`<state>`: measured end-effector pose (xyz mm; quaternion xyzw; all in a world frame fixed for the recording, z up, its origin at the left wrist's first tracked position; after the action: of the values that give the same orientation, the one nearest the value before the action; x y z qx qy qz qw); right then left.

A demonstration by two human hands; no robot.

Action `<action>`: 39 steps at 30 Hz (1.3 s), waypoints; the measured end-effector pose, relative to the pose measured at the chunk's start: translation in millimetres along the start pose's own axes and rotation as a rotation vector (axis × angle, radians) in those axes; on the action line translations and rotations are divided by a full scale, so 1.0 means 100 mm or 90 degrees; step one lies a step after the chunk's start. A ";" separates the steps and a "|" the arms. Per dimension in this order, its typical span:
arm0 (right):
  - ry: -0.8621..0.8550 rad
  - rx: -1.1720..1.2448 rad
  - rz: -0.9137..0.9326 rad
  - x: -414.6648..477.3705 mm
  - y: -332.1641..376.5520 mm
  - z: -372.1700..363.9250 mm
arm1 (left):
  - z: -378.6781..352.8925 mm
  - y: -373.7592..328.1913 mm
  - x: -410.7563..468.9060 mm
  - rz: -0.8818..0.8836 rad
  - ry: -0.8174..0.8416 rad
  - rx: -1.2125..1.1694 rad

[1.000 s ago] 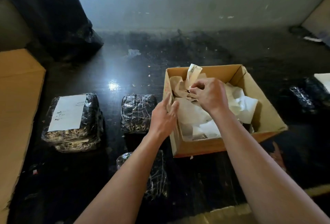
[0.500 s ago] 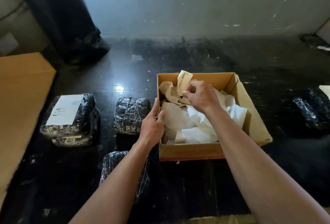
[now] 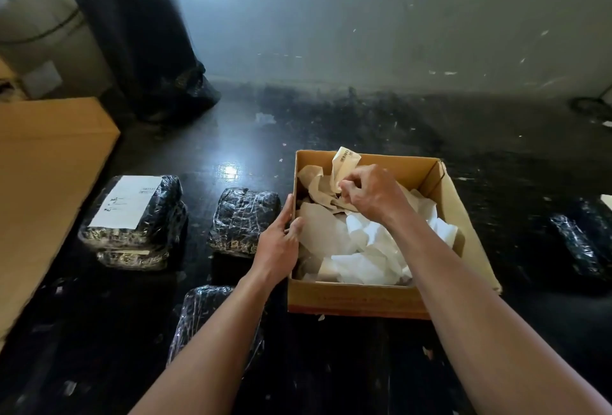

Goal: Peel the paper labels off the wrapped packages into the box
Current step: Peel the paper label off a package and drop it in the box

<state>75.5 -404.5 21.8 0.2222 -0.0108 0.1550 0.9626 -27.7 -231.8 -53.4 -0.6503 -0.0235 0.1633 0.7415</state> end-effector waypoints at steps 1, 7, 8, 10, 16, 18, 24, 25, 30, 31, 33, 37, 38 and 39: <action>0.006 0.004 0.002 0.01 0.01 0.01 | 0.00 0.00 0.00 -0.001 0.000 0.000; 0.002 0.039 -0.003 0.07 0.00 0.04 | 0.00 0.00 0.02 -0.012 0.003 0.007; -0.005 0.024 0.003 0.07 0.00 0.04 | 0.00 0.00 0.02 -0.012 0.006 0.003; -0.020 -0.007 0.018 0.08 -0.01 0.04 | 0.00 0.02 0.04 -0.013 0.009 -0.010; -0.029 0.001 0.023 0.07 -0.04 0.02 | 0.00 0.01 0.02 -0.009 0.011 -0.021; -0.007 0.020 0.006 0.06 -0.06 0.01 | 0.00 0.01 0.03 -0.009 0.016 -0.022; 0.002 0.067 -0.017 -0.01 -0.10 -0.01 | 0.01 0.01 0.02 -0.013 0.025 -0.020; 0.001 0.074 -0.019 -0.03 -0.09 -0.01 | 0.01 0.01 0.03 -0.013 0.026 -0.020; -0.013 0.078 -0.010 -0.03 -0.05 0.00 | 0.01 0.02 0.03 -0.011 0.030 -0.032; -0.019 0.074 -0.008 -0.03 -0.05 0.00 | 0.02 0.02 0.03 -0.012 0.030 -0.032; -0.028 0.066 0.000 -0.03 -0.04 0.00 | 0.02 0.03 0.04 -0.013 0.029 -0.031; -0.014 0.086 0.009 -0.03 -0.06 -0.01 | 0.01 0.02 0.04 -0.010 0.028 -0.037; -0.013 0.095 0.008 -0.03 -0.06 0.00 | 0.01 0.02 0.04 -0.010 0.027 -0.037; -0.015 0.104 0.007 -0.03 -0.06 0.00 | 0.01 0.02 0.04 -0.010 0.026 -0.036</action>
<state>74.4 -410.2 18.9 0.3018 -0.0108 0.1577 0.9402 -24.8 -229.4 -55.8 -0.6742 -0.0184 0.1434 0.7242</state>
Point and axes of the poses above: each hand's wrist, its own x-axis towards the middle knuckle, its own z-axis out of the back of the hand, y = z × x, the point moved 1 cm from there along x, towards the middle knuckle, and after that the axes turned 8 degrees about -x, right-handed, at the moved point
